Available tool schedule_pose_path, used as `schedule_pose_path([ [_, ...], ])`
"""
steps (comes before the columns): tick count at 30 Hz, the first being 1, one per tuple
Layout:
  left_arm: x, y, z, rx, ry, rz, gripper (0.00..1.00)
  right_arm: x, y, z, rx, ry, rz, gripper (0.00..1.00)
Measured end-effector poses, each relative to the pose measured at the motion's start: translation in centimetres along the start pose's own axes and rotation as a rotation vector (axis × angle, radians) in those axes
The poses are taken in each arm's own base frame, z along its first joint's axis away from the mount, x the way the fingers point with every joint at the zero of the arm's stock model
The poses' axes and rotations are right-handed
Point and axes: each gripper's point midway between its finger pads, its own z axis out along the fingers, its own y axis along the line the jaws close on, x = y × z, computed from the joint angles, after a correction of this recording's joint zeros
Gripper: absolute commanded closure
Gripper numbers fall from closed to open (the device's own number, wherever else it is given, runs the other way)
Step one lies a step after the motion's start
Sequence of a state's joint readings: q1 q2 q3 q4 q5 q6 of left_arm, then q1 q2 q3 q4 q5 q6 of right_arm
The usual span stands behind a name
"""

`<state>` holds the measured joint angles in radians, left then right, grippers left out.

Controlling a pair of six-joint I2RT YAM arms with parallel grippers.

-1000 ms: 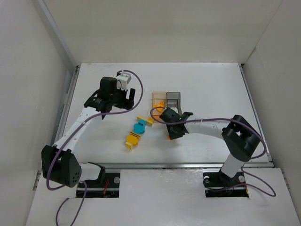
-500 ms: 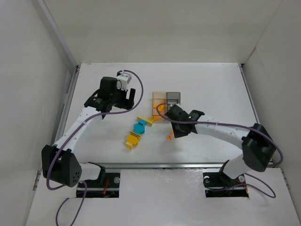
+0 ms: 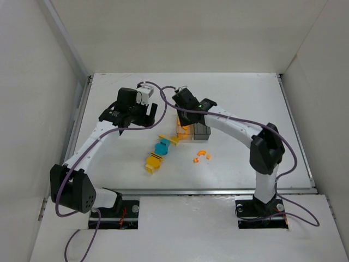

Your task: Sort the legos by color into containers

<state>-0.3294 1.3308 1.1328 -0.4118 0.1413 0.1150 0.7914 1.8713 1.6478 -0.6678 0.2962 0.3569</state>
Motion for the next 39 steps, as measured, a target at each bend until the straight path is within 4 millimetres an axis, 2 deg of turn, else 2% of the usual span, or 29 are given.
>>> schedule_pose_path([
  [2, 0.1, 0.2, 0.0, -0.006, 0.006, -0.003, 0.22, 1.0, -1.1, 2.6, 0.023, 0.051, -0.013, 0.94],
  [3, 0.2, 0.3, -0.1, -0.010, 0.008, -0.004, 0.22, 1.5, -1.6, 3.5, 0.031, 0.072, -0.019, 0.94],
  [6, 0.4, 0.8, 0.0, -0.024, 0.016, -0.012, 0.22, 2.1, -2.9, 6.0, 0.056, 0.113, -0.034, 0.85],
  [7, 0.5, 0.9, 0.0, -0.027, 0.019, -0.014, 0.22, 2.2, -3.1, 6.6, 0.058, 0.121, -0.041, 0.81],
  [8, 0.6, 1.1, 0.1, -0.030, 0.022, -0.016, 0.22, 2.2, -3.0, 6.9, 0.057, 0.126, -0.048, 0.70],
  [11, 0.9, 1.4, 0.5, -0.035, 0.036, -0.022, 0.22, 2.5, -2.4, 7.3, 0.036, 0.138, -0.073, 0.55],
  [15, 1.0, 1.4, 0.6, -0.036, 0.040, -0.021, 0.22, 2.5, -2.2, 7.3, 0.027, 0.139, -0.077, 0.42],
  [21, 1.0, 1.4, 0.6, -0.033, 0.040, -0.022, 0.22, 2.5, -2.2, 7.3, 0.026, 0.141, -0.082, 0.41],
  [23, 1.0, 1.3, 0.6, -0.030, 0.041, -0.022, 0.22, 2.4, -2.2, 7.2, 0.025, 0.139, -0.081, 0.36],
  [26, 1.0, 1.2, 0.6, -0.021, 0.040, -0.023, 0.22, 2.2, -2.5, 5.8, 0.023, 0.127, -0.069, 0.30],
  [29, 0.9, 1.0, 0.6, -0.010, 0.039, -0.024, 0.22, 2.1, -3.3, 2.1, 0.011, 0.094, -0.042, 0.29],
  [31, 0.9, 0.8, 0.7, -0.002, 0.038, -0.027, 0.22, 2.1, -3.8, -1.1, 0.000, 0.063, -0.004, 0.39],
  [32, 0.9, 0.8, 0.7, 0.001, 0.038, -0.027, 0.22, 2.0, -4.1, -2.6, -0.009, 0.042, 0.020, 0.53],
  [33, 0.9, 0.7, 0.7, 0.004, 0.038, -0.028, 0.22, 2.3, -4.4, -3.9, -0.015, 0.026, 0.053, 0.62],
  [34, 0.9, 0.6, 0.7, 0.009, 0.037, -0.031, 0.22, 3.0, -4.7, -5.0, -0.020, 0.024, 0.089, 0.68],
  [36, 0.8, 0.5, 0.7, 0.015, 0.036, -0.035, 0.22, 5.2, -5.3, -5.8, -0.009, 0.050, 0.157, 0.69],
  [37, 0.8, 0.4, 0.7, 0.019, 0.035, -0.037, 0.22, 6.6, -5.6, -5.6, 0.004, 0.076, 0.188, 0.67],
  [39, 0.7, 0.3, 0.7, 0.023, 0.032, -0.038, 0.22, 10.4, -6.3, -4.7, 0.044, 0.167, 0.233, 0.55],
])
